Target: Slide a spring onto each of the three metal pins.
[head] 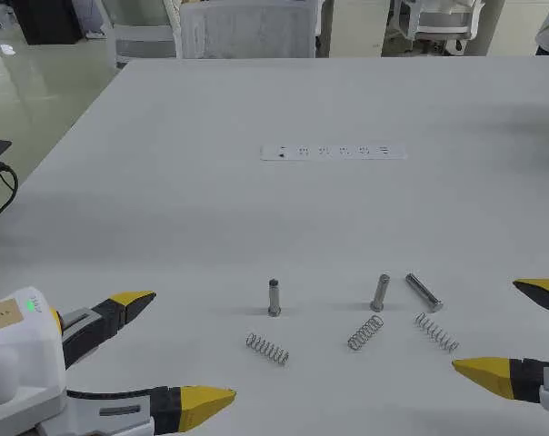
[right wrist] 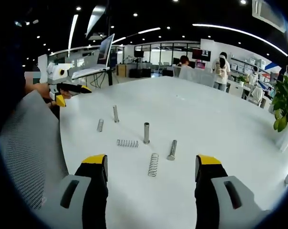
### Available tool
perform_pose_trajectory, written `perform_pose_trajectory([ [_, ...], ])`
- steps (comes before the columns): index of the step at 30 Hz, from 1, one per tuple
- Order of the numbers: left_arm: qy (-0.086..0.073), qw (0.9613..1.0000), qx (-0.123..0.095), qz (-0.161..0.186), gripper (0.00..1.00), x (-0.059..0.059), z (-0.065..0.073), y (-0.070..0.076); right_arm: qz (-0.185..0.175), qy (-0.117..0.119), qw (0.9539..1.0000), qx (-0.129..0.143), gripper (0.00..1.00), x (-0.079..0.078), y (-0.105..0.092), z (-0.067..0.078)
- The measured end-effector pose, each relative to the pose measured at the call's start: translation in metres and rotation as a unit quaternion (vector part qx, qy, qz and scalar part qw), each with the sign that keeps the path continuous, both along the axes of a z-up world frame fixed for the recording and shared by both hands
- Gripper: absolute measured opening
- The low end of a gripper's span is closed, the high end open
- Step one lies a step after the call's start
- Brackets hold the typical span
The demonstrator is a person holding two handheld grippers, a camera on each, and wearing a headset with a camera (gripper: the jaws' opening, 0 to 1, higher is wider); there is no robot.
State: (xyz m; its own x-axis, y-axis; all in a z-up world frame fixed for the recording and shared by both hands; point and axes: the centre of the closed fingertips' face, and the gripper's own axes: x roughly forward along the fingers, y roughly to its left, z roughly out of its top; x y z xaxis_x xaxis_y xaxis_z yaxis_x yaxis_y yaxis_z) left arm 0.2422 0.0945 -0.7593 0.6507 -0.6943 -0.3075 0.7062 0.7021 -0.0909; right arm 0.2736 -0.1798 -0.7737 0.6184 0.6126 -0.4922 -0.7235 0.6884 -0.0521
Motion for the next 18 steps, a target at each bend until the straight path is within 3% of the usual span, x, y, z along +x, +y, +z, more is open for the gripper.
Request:
perform_pose_trajectory([
  [10, -0.001, 1.0000, 0.001, 0.000, 0.86, 0.000, 0.001, 0.002, 0.001, -0.012, 0.9999, -0.003, 0.68, 0.022, 0.005, 0.014],
  [18, -0.004, 1.0000, 0.000, 0.006, 0.86, -0.001, 0.002, 0.005, 0.005, -0.018, 0.9998, -0.002, 0.67, 0.023, 0.008, 0.018],
])
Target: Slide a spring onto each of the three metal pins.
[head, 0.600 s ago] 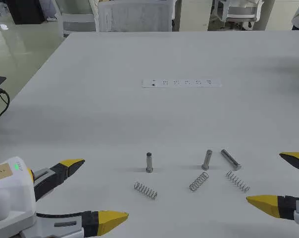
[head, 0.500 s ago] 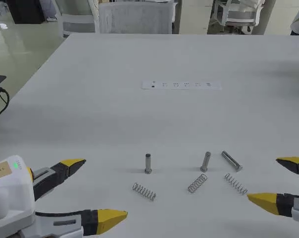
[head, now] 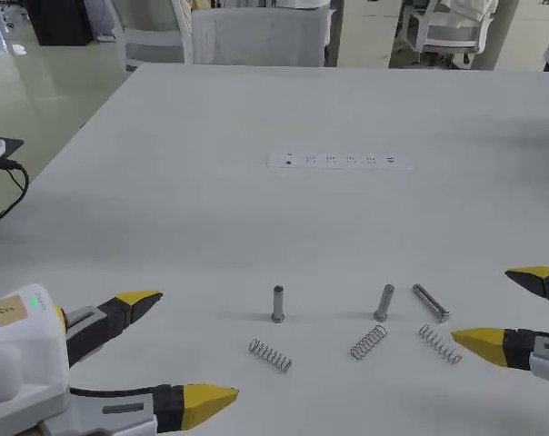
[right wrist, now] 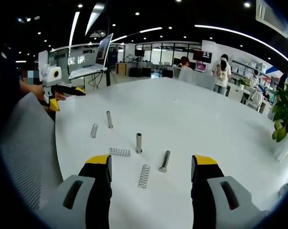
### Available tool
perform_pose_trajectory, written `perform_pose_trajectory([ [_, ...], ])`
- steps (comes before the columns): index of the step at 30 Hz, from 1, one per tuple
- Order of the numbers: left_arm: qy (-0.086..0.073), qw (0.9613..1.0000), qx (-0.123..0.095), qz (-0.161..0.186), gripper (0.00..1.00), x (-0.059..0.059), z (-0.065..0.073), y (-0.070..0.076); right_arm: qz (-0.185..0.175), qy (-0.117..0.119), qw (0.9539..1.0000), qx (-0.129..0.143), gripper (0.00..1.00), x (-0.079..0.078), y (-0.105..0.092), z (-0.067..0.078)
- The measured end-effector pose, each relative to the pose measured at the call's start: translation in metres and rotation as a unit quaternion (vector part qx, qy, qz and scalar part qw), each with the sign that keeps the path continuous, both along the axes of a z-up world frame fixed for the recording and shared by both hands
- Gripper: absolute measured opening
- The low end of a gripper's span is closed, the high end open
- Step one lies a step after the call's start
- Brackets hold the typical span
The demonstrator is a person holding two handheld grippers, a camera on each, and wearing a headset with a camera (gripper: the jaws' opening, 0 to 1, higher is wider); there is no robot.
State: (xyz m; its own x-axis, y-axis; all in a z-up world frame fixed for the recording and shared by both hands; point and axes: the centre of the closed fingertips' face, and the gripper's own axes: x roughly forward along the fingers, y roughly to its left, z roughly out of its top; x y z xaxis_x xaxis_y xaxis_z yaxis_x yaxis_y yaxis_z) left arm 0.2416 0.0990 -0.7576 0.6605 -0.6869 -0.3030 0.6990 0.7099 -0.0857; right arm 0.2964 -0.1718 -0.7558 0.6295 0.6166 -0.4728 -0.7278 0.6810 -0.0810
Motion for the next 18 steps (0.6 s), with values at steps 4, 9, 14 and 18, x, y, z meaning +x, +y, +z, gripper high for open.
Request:
perform_pose_trajectory([
  [4, 0.001, 1.0000, 0.001, -0.001, 0.86, 0.000, -0.001, 0.000, -0.004, 0.005, 1.0000, -0.003, 0.67, -0.005, -0.005, -0.004],
  [9, 0.002, 1.0000, 0.002, -0.004, 0.86, -0.001, -0.002, -0.001, -0.012, 0.008, 0.9999, -0.002, 0.67, -0.010, -0.011, -0.008],
  [14, 0.003, 1.0000, 0.005, -0.008, 0.86, -0.001, -0.002, -0.003, -0.017, 0.011, 0.9998, -0.001, 0.67, -0.014, -0.013, -0.010],
  [18, 0.003, 0.9999, 0.006, -0.009, 0.85, -0.001, -0.002, -0.004, -0.020, 0.012, 0.9997, 0.001, 0.67, -0.014, -0.015, -0.010],
])
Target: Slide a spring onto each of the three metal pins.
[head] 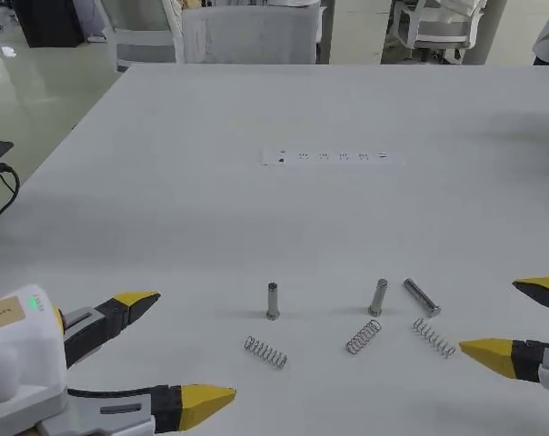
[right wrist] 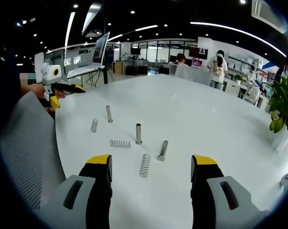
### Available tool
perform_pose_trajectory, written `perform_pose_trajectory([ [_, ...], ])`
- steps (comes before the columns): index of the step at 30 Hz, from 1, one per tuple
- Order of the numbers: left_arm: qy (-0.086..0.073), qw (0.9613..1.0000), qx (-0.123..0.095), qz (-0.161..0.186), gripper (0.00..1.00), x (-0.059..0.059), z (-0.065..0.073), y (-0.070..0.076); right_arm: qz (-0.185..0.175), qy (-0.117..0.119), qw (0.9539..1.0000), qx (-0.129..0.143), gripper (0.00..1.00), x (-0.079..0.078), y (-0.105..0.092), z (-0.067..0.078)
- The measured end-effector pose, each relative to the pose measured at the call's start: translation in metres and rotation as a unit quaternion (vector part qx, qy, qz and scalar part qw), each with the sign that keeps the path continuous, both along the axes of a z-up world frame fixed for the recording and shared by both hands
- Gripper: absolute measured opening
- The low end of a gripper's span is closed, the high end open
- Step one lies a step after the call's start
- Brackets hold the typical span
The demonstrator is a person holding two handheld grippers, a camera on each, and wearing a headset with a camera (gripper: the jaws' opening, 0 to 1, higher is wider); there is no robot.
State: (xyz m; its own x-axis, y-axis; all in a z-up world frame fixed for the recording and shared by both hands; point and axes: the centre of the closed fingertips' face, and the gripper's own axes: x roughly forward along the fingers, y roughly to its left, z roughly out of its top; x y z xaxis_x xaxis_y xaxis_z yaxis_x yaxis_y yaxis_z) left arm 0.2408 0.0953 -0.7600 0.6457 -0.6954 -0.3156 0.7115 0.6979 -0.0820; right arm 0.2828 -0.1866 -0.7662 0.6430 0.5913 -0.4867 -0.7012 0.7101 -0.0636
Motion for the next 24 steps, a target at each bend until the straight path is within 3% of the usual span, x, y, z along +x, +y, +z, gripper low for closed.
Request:
perform_pose_trajectory([
  [24, 0.004, 1.0000, 0.001, -0.001, 0.85, 0.0008, -0.0028, -0.0011, -0.005, 0.009, 0.9999, -0.002, 0.65, 0.0017, -0.0025, -0.0052],
])
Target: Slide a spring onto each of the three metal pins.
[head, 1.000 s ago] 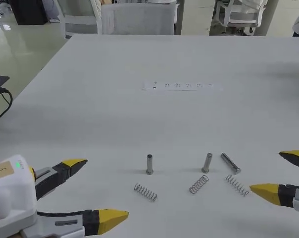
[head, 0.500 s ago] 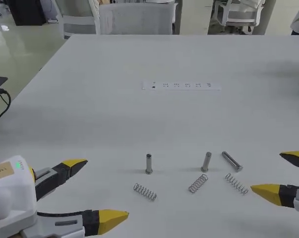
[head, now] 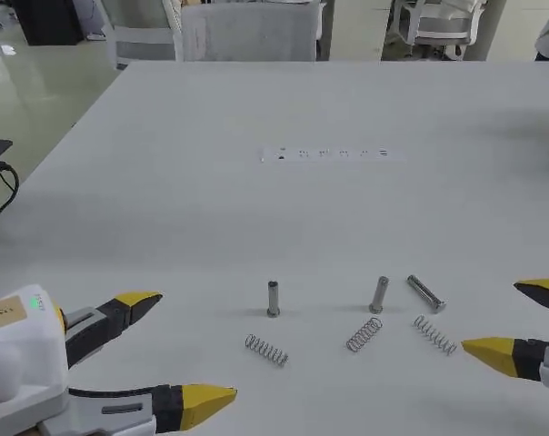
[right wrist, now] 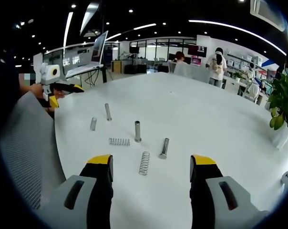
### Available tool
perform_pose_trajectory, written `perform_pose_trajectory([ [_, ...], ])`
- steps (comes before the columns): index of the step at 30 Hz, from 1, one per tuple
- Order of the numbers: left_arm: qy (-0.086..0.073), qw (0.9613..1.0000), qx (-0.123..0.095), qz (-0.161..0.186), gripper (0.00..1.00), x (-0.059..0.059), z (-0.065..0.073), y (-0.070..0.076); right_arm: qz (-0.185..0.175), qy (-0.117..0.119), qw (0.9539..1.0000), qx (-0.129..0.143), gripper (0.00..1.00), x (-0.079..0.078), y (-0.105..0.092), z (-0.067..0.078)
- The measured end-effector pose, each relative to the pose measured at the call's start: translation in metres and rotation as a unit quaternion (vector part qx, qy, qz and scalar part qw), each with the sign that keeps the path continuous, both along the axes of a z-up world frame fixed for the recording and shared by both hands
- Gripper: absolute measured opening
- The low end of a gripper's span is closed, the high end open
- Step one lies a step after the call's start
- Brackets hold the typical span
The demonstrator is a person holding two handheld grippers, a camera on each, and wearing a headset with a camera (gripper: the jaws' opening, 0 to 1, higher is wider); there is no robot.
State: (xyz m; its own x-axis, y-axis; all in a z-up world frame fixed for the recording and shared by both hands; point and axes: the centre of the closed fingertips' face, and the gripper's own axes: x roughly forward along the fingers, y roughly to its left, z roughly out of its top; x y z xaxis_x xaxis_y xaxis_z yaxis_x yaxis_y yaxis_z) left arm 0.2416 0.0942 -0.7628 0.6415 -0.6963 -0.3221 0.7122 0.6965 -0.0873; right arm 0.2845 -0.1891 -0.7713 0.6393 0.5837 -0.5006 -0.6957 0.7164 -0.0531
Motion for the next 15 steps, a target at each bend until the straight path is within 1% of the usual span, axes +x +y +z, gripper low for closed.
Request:
perform_pose_trajectory([
  [6, -0.001, 1.0000, -0.002, 0.004, 0.85, 0.001, 0.001, 0.001, 0.002, 0.002, 1.0000, -0.004, 0.64, 0.009, 0.000, 0.001],
  [11, -0.001, 1.0000, -0.003, 0.007, 0.84, 0.000, 0.002, 0.001, 0.005, -0.004, 0.9999, -0.010, 0.63, 0.026, 0.005, 0.009],
  [15, -0.001, 1.0000, -0.003, 0.006, 0.84, 0.000, 0.002, 0.001, 0.007, -0.006, 0.9998, -0.019, 0.59, 0.038, 0.009, 0.015],
])
